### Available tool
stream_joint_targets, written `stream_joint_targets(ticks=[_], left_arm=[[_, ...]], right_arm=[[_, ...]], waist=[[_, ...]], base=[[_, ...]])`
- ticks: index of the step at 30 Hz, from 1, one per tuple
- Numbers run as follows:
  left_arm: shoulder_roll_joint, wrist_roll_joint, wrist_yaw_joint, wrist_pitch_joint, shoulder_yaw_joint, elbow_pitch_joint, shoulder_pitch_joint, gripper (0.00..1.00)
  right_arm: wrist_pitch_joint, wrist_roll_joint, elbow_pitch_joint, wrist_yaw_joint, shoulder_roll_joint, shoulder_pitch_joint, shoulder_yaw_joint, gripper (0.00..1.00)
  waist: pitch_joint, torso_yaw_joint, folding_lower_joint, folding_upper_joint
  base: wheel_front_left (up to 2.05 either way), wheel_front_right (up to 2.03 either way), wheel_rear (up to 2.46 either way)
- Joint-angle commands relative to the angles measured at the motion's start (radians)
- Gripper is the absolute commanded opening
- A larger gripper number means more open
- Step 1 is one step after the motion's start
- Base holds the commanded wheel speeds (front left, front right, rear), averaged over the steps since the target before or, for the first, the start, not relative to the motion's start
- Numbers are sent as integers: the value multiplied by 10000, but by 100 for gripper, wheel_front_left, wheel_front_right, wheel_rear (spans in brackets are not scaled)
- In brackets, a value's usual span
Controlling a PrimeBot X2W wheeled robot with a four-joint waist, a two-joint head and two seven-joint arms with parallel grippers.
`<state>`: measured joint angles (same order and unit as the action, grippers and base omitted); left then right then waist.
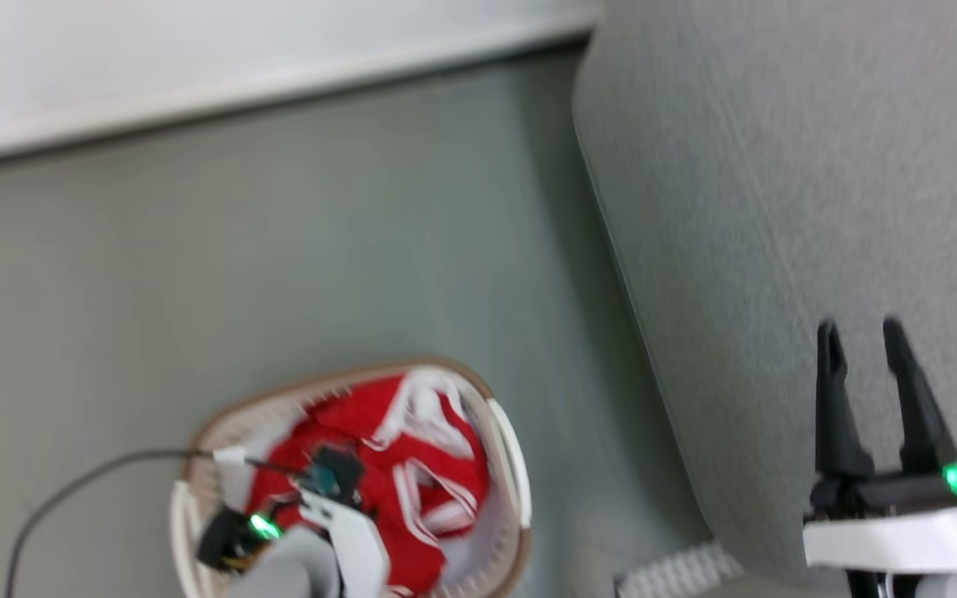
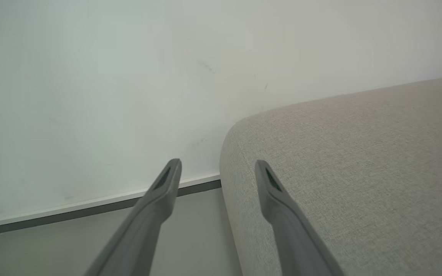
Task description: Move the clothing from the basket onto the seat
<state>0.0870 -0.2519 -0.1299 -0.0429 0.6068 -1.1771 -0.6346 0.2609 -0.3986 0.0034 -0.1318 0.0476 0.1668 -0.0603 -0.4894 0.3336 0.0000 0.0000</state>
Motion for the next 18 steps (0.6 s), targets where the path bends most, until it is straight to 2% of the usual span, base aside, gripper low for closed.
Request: stream_joint_targets(ticks=[1, 5, 11, 14, 18], left_arm=[[-69, -320, 4, -165, 167, 249, 431, 0], [-135, -1284, 4, -384, 642, 1157, 1281, 0], [261, -2396, 4, -703, 865, 2634, 2447, 0], [491, -2615, 11, -829, 771, 3474, 2855, 0], [797, -2742, 367, -1018, 551, 4866, 3354, 0]], right_arm=[[30, 182, 135, 21, 37, -337, 117, 100], [30, 423, 328, 21, 40, -1141, 407, 100], [30, 634, 427, 21, 102, -2024, 655, 100], [31, 686, 367, 21, 167, -2253, 764, 100], [30, 750, 299, 21, 246, -2404, 849, 100]], waist=[[1882, -946, 0, 0], [3254, -1526, 0, 0], [4645, -2110, 0, 0], [5009, -2334, 0, 0], [5332, -2580, 0, 0]], base=[[0, 0, 0], [0, 0, 0], [0, 0, 0], [0, 0, 0], [0, 0, 0]])
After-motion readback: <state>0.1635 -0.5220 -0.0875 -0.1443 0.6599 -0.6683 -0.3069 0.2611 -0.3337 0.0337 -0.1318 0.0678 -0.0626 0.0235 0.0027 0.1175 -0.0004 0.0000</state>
